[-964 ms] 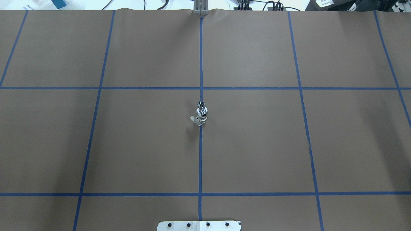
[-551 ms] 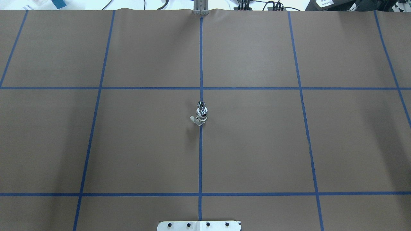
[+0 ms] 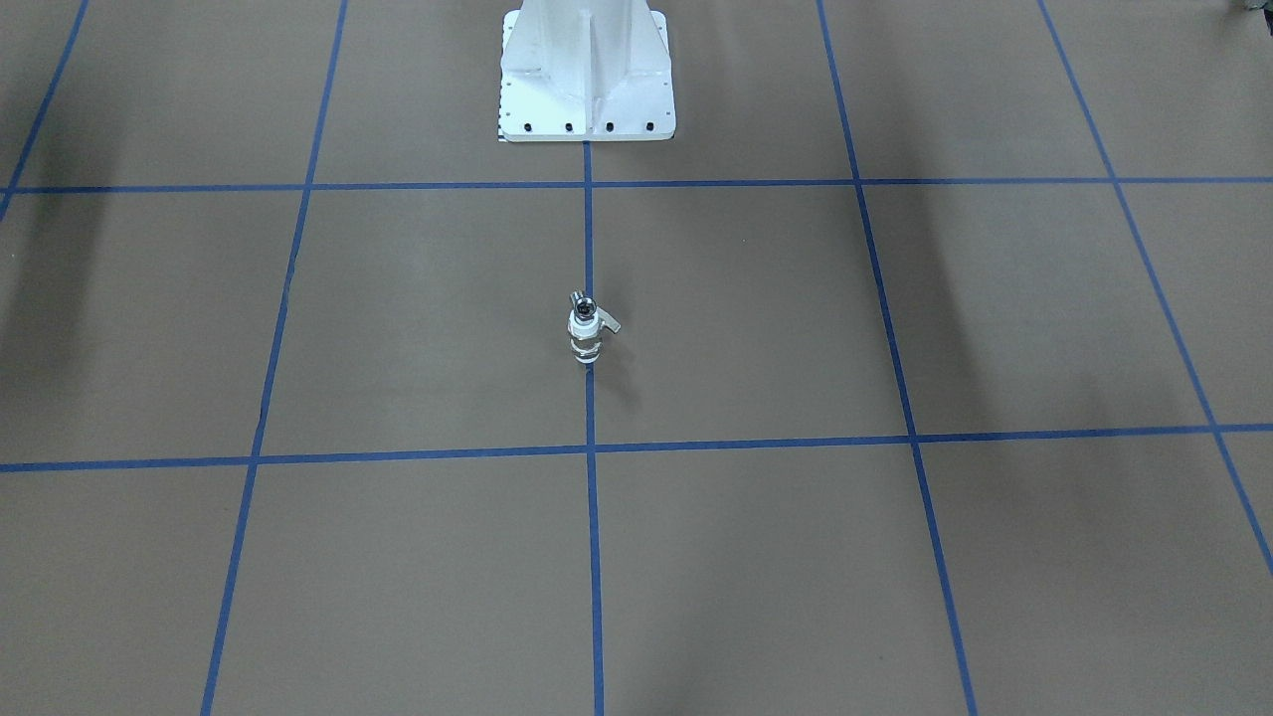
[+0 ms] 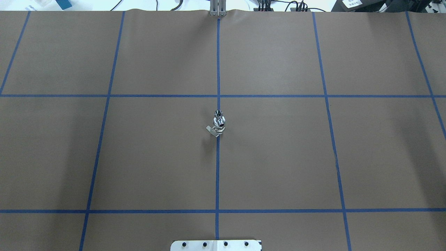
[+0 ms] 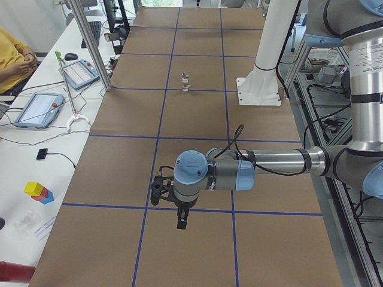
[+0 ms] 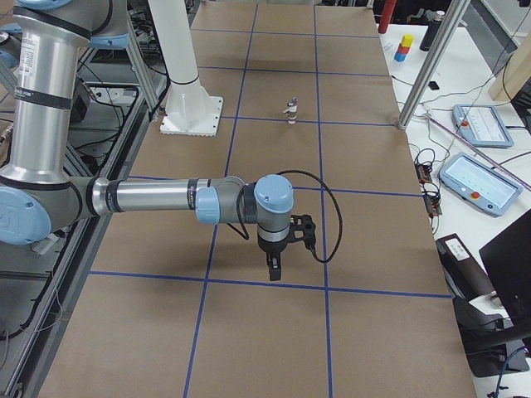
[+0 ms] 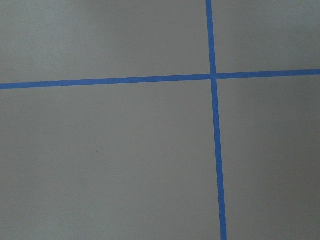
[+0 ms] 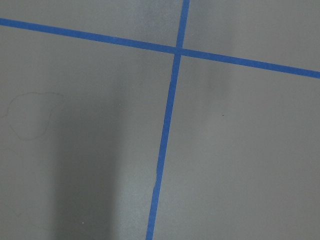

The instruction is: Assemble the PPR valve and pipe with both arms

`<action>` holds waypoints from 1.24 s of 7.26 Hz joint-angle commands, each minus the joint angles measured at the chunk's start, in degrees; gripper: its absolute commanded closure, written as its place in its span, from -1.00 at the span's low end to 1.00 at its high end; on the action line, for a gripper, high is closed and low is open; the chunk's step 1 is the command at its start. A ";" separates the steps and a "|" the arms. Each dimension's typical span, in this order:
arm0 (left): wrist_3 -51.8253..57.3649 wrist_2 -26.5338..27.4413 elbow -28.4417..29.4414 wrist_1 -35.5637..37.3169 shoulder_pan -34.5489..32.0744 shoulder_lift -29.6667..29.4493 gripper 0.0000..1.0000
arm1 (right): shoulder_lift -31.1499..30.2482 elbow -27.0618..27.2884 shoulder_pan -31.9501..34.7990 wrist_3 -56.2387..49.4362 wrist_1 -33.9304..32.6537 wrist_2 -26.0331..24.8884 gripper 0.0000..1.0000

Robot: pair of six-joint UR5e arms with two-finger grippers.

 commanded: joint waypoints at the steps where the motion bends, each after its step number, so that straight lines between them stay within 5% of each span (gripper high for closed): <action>1: -0.01 0.16 -0.09 0.09 0.00 0.01 -1.00 | 0.00 -0.01 0.00 0.00 0.00 0.51 -1.00; 9: -0.01 0.25 -0.44 0.44 0.00 0.01 -1.00 | 0.09 -0.18 0.00 0.00 0.09 1.57 -1.00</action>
